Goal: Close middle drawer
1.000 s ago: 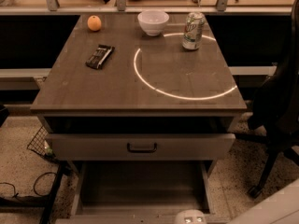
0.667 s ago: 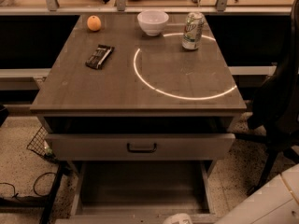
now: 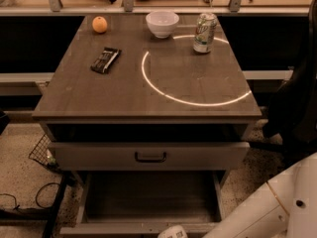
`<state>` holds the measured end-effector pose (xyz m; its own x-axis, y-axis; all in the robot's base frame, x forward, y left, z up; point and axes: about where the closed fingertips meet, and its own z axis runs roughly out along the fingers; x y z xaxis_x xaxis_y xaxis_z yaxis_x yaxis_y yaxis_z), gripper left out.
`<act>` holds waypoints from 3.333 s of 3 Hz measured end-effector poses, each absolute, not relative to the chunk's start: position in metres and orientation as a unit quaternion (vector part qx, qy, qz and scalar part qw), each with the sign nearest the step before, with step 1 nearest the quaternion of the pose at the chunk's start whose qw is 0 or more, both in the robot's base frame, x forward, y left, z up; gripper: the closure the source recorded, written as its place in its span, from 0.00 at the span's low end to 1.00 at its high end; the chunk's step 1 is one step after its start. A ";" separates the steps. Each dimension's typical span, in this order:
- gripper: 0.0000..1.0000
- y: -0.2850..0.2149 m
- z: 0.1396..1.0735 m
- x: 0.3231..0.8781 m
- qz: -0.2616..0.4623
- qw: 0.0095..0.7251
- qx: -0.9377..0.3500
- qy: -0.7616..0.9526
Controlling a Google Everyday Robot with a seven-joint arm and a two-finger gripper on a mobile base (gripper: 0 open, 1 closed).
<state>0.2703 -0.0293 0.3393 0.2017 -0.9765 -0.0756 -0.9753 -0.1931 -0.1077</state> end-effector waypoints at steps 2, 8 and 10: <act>1.00 -0.029 0.336 0.315 -0.020 0.065 -0.765 0.640; 1.00 -0.022 0.369 0.440 -0.023 0.124 -0.731 0.670; 1.00 -0.014 0.373 0.466 -0.013 0.156 -0.725 0.670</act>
Offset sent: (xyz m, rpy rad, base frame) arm 0.1149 -0.0023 0.0000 -0.0427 -0.0440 -0.0747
